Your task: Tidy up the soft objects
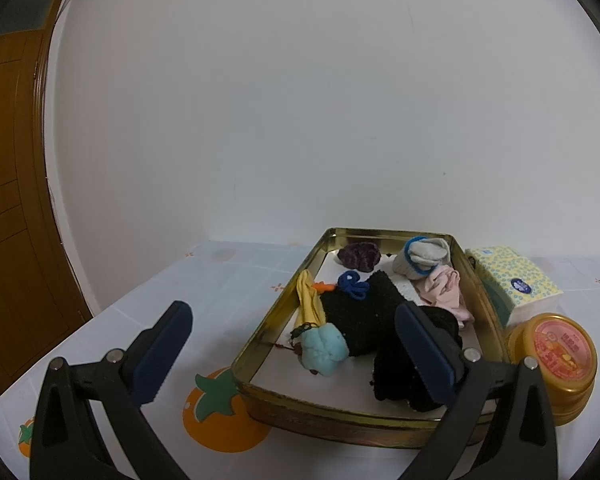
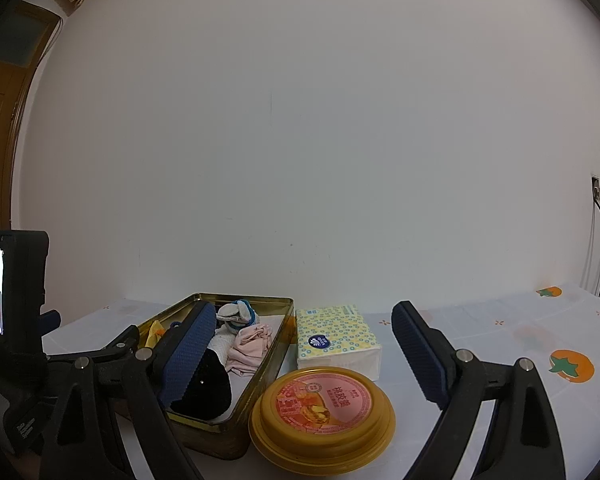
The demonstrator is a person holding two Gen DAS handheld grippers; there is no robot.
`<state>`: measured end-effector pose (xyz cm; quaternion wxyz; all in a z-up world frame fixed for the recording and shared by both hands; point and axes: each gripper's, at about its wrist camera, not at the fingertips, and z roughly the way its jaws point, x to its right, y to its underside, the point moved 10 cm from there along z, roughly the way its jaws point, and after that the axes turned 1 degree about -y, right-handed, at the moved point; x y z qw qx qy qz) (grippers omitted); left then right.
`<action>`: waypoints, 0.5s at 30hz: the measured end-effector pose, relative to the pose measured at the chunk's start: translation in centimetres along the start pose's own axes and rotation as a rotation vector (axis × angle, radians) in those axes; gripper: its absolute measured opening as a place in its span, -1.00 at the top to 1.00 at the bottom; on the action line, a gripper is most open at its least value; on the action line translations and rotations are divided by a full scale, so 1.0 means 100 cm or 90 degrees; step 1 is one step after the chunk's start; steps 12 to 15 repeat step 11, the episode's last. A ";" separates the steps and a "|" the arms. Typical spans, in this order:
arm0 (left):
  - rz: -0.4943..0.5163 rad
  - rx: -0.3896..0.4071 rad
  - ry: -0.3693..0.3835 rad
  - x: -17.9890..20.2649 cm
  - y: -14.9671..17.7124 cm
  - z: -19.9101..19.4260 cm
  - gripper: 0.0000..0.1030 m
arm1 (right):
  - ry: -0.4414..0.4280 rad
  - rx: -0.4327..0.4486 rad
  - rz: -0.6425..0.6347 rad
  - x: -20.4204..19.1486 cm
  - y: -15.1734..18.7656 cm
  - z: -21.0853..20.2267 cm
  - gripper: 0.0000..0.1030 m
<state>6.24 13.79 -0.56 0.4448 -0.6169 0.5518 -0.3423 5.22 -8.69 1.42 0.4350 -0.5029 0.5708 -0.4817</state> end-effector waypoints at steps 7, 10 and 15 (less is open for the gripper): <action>-0.001 0.003 0.004 0.001 0.000 -0.002 -1.00 | 0.001 -0.001 0.000 0.000 0.000 0.000 -0.77; -0.001 0.000 0.000 0.001 0.000 -0.001 -1.00 | 0.001 0.000 0.000 0.000 0.000 0.000 -0.77; -0.001 -0.001 0.000 0.001 0.001 -0.001 -1.00 | 0.000 0.000 0.000 0.000 0.000 0.000 -0.77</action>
